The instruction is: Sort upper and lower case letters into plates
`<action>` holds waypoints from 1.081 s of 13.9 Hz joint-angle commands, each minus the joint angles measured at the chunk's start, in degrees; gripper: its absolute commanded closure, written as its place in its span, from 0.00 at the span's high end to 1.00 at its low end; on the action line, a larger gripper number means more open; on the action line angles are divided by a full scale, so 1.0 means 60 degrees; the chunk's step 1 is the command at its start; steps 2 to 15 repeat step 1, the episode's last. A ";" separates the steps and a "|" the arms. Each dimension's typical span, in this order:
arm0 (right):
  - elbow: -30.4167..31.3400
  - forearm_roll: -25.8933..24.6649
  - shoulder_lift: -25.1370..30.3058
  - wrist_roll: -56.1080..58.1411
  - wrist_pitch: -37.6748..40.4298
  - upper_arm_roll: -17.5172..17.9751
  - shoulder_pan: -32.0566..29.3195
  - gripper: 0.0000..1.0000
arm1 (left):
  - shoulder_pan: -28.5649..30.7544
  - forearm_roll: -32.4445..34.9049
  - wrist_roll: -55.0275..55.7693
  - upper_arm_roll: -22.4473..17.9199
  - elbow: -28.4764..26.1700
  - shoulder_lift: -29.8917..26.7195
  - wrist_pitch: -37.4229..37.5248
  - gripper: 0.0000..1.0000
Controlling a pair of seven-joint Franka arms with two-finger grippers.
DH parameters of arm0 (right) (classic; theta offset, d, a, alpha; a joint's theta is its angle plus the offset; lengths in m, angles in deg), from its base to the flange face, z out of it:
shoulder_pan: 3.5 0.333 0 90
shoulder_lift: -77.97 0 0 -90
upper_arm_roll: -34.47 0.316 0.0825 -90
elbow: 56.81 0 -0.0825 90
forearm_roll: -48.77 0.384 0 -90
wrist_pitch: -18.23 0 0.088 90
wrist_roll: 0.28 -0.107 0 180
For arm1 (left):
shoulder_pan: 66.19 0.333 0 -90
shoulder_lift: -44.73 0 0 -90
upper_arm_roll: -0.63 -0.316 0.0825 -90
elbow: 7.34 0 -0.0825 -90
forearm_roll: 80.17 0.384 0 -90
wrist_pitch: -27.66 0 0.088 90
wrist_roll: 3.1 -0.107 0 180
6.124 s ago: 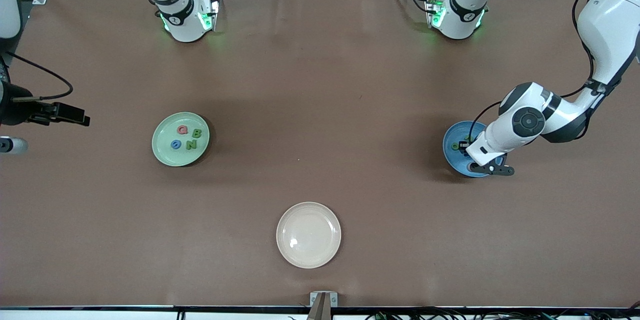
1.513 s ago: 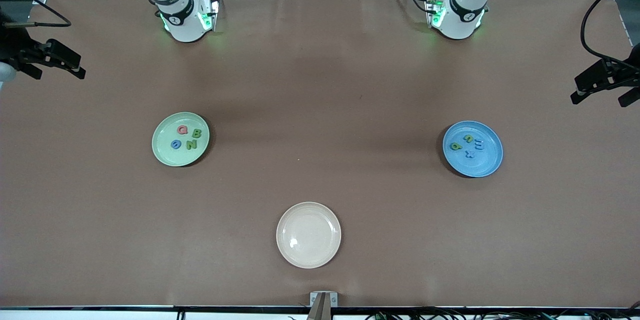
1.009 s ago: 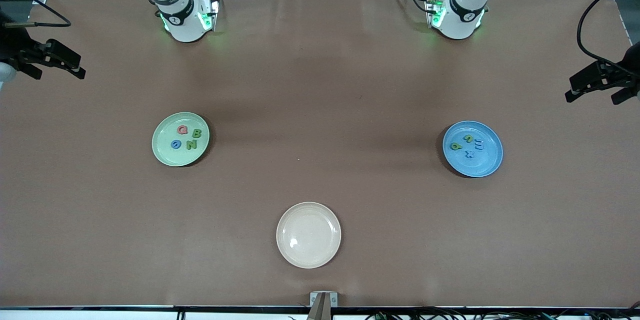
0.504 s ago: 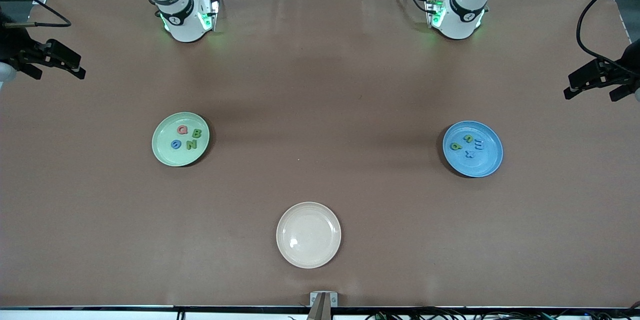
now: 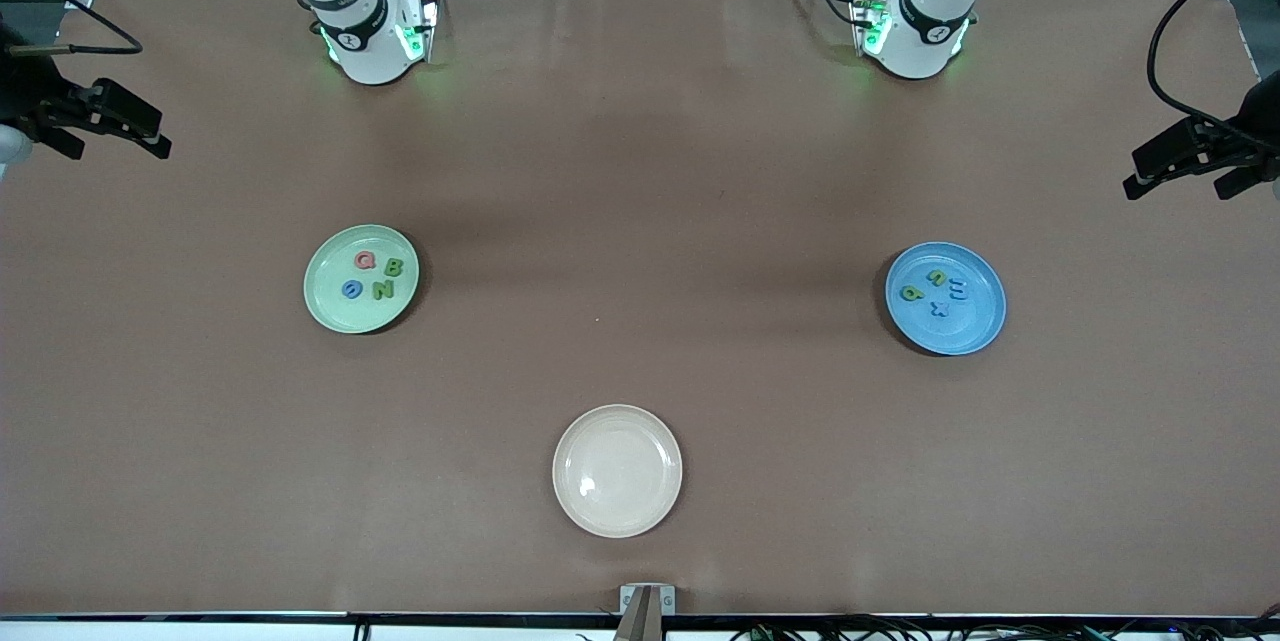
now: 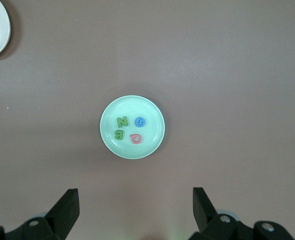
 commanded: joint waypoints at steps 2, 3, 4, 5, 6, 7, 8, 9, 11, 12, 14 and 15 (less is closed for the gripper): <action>0.0324 -0.0154 0.0316 -0.0055 -0.0192 0.0053 -0.0058 1.00 | 0.0003 0.0103 0.0185 0.0092 0.0124 -0.0059 0.0182 1.00; 0.0324 -0.0154 0.0316 -0.0055 -0.0192 0.0053 -0.0058 1.00 | 0.0003 0.0103 0.0185 0.0092 0.0124 -0.0059 0.0182 1.00; 0.0324 -0.0154 0.0316 -0.0055 -0.0192 0.0053 -0.0058 1.00 | 0.0003 0.0103 0.0185 0.0092 0.0124 -0.0059 0.0182 1.00; 0.0324 -0.0154 0.0316 -0.0055 -0.0192 0.0053 -0.0058 1.00 | 0.0003 0.0103 0.0185 0.0092 0.0124 -0.0059 0.0182 1.00; 0.0324 -0.0154 0.0316 -0.0055 -0.0192 0.0053 -0.0058 1.00 | 0.0003 0.0103 0.0185 0.0092 0.0124 -0.0059 0.0182 1.00; 0.0324 -0.0154 0.0316 -0.0055 -0.0192 0.0053 -0.0058 1.00 | 0.0003 0.0103 0.0185 0.0092 0.0124 -0.0059 0.0182 1.00; 0.0324 -0.0154 0.0316 -0.0055 -0.0192 0.0053 -0.0058 1.00 | 0.0003 0.0103 0.0185 0.0092 0.0124 -0.0059 0.0182 1.00; 0.0324 -0.0154 0.0316 -0.0055 -0.0192 0.0053 -0.0058 1.00 | 0.0003 0.0103 0.0185 0.0092 0.0124 -0.0059 0.0182 1.00; 0.0324 -0.0154 0.0316 -0.0055 -0.0192 0.0053 -0.0058 1.00 | 0.0003 0.0103 0.0185 0.0092 0.0124 -0.0059 0.0182 1.00; 0.0324 -0.0154 0.0316 -0.0055 -0.0192 0.0053 -0.0058 1.00 | 0.0003 0.0103 0.0185 0.0092 0.0124 -0.0059 0.0182 1.00; 0.0324 -0.0154 0.0316 -0.0055 -0.0192 0.0053 -0.0058 1.00 | 0.0003 0.0103 0.0185 0.0092 0.0124 -0.0059 0.0182 1.00; 0.0324 -0.0154 0.0316 -0.0055 -0.0192 0.0053 -0.0058 1.00 | 0.0003 0.0103 0.0185 0.0092 0.0124 -0.0059 0.0182 1.00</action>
